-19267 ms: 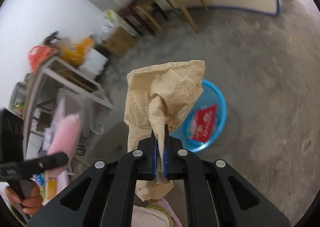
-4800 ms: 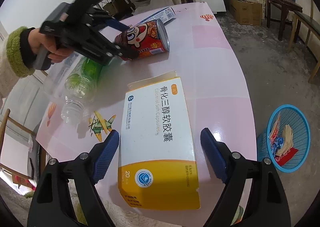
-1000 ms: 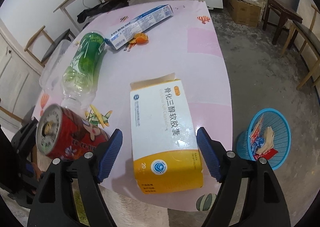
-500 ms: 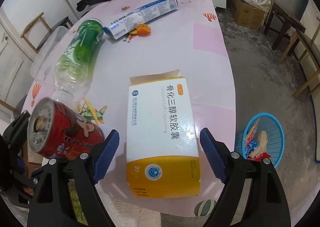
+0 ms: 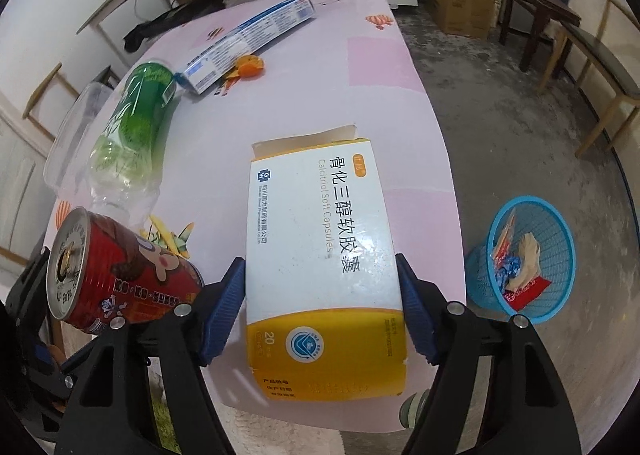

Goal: Collect trash
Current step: 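Hold the red can in the left tool and the box in the right tool above the table, then hold the red can with the left tool while the right tool holds the medicine box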

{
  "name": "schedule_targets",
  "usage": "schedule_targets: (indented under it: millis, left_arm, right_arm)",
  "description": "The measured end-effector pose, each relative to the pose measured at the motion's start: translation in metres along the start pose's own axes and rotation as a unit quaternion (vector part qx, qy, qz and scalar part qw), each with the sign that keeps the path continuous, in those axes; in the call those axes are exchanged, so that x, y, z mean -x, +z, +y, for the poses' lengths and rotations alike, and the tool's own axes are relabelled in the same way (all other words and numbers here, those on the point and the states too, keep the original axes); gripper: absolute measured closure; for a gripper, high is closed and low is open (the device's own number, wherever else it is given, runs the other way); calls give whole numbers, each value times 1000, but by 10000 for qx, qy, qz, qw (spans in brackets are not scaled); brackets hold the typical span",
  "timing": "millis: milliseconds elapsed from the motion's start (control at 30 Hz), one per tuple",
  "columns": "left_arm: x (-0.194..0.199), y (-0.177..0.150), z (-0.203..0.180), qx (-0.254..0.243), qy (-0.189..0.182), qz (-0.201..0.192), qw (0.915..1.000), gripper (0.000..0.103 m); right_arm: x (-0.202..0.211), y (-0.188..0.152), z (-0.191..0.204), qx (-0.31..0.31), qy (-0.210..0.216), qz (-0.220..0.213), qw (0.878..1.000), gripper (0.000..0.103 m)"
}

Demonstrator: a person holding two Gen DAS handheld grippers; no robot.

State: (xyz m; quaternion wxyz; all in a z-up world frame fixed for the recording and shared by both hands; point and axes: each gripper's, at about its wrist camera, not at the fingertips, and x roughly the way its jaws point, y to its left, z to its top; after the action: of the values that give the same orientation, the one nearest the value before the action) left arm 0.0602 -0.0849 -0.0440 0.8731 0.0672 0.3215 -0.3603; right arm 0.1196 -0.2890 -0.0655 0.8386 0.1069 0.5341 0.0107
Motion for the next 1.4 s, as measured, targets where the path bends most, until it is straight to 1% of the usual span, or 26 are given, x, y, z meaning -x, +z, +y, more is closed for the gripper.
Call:
schedule_targets:
  millis: [1400]
  left_arm:
    - [-13,5,-5,-145,15,-35,9999,41]
  right_arm:
    - [-7,1,5,-12,134,100,9999,32]
